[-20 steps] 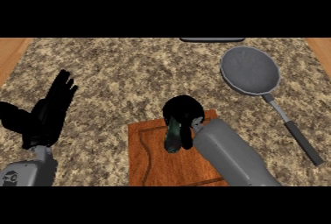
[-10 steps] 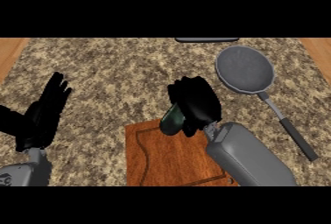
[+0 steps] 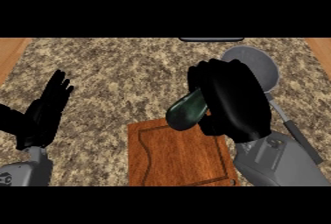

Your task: Pick the eggplant from the cutting board and place it in the pan

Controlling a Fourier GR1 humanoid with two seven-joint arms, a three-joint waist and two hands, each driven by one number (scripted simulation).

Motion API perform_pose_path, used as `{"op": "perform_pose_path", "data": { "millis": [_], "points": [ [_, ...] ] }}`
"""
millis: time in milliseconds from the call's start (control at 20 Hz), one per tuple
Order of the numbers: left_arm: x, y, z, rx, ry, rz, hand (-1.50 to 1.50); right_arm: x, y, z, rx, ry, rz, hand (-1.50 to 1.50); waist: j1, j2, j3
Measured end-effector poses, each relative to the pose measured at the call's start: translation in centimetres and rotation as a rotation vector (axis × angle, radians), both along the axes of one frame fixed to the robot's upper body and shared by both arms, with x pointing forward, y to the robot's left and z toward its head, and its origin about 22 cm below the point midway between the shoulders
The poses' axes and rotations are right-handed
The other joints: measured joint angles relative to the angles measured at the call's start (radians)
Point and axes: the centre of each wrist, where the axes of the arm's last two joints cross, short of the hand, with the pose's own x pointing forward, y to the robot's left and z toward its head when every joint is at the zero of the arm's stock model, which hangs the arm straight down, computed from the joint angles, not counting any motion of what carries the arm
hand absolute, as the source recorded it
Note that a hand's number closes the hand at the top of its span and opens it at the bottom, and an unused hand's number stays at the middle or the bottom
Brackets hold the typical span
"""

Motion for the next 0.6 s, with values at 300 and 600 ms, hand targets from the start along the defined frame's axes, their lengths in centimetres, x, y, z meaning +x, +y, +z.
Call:
{"op": "perform_pose_path", "data": {
  "millis": [300,600],
  "points": [
    [0.6,-0.5,-0.2,0.003,-0.006,-0.012,0.00,3.0,-3.6,0.9,0.084,-0.025,-0.099,1.50,0.009,0.005,0.000],
    [0.3,-0.9,-0.6,0.004,-0.006,-0.011,0.00,7.2,-9.8,0.3,0.155,-0.045,-0.168,1.50,0.015,0.007,0.001]
  ]
}}
